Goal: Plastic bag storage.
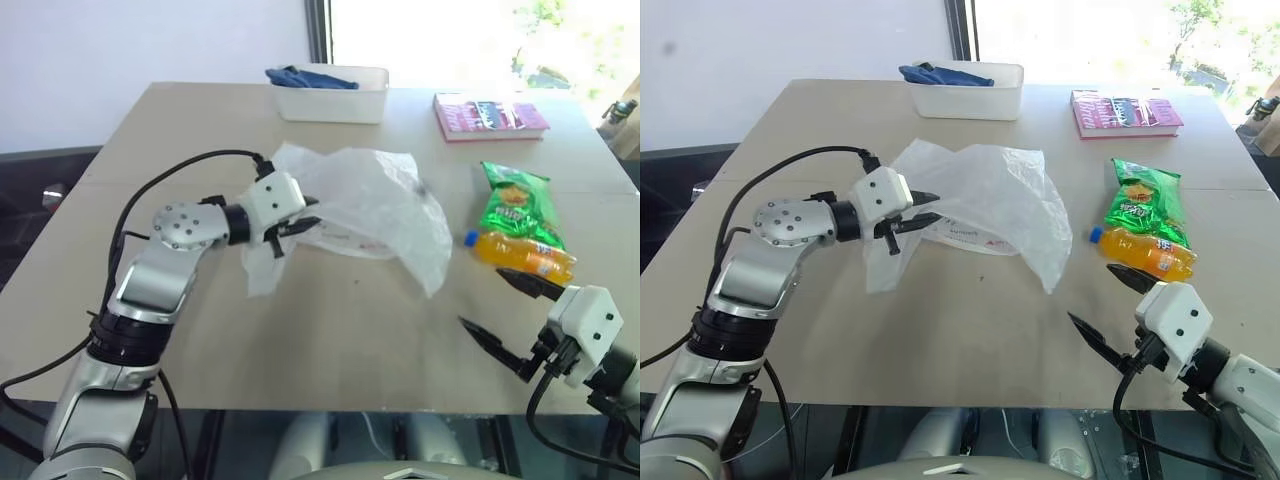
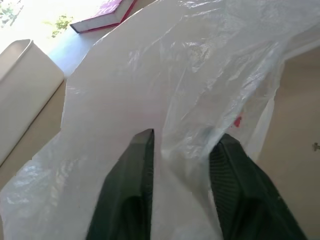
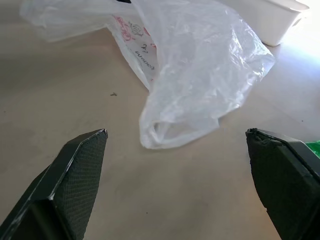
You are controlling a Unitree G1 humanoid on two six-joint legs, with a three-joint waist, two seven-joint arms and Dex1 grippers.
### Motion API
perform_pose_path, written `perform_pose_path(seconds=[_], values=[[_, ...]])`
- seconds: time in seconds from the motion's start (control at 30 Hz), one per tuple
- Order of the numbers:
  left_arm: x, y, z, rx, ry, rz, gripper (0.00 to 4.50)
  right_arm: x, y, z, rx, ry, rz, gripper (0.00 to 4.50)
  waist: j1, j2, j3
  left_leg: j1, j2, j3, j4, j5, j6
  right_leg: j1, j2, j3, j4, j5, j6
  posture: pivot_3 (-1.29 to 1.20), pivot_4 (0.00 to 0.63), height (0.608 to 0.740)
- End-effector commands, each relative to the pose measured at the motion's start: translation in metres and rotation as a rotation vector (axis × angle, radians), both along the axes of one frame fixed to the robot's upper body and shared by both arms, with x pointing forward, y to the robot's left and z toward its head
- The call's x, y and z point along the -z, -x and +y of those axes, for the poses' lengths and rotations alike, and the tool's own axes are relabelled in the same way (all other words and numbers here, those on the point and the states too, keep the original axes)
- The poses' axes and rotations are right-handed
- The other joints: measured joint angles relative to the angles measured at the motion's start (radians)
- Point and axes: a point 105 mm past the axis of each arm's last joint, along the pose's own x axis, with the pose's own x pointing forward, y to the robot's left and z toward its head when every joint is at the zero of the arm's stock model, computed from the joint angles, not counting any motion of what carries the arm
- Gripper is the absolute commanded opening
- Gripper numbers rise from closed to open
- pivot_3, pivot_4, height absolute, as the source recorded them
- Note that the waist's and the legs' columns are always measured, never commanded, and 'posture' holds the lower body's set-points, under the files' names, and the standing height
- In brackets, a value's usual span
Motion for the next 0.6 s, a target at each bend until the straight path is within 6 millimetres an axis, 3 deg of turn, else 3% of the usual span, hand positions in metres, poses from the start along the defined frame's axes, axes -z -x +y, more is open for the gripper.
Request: perform_pose_path(seconds=[0.03,0.13,0.3,0.6], values=[[-0.030,-0.012,-0.003,-0.093,0.219,0.085,0.03,-0.013,-0.002,0.001,0.018,0.029,-0.083,4.50,0.004,-0.001,0.000,0.000,0.000,0.000,0.001,0.000,0.000,0.000,0.000,0.000,0.000,0.000,0.000,0.00,0.150,0.740],[-0.047,-0.019,-0.001,-0.168,0.420,0.271,0.03,-0.018,-0.012,-0.004,0.066,0.079,-0.132,4.50,0.002,-0.002,0.001,-0.003,0.000,-0.002,0.007,0.000,0.000,-0.001,0.000,-0.002,0.005,0.000,0.000,0.00,0.150,0.740],[-0.088,-0.035,0.006,-0.274,0.621,0.378,0.03,0.004,-0.036,-0.030,0.121,0.433,-0.144,4.50,-0.004,-0.003,0.002,-0.001,-0.002,0.000,0.009,0.000,0.000,-0.001,0.001,-0.001,0.009,0.000,0.000,0.00,0.150,0.740],[-0.087,-0.032,0.000,-0.323,0.611,0.339,0.03,0.024,-0.090,-0.087,0.239,0.583,-0.014,4.50,-0.004,-0.004,0.003,0.000,-0.001,0.001,0.009,0.000,0.000,-0.002,0.000,0.003,0.011,0.000,0.000,0.00,0.150,0.740]])
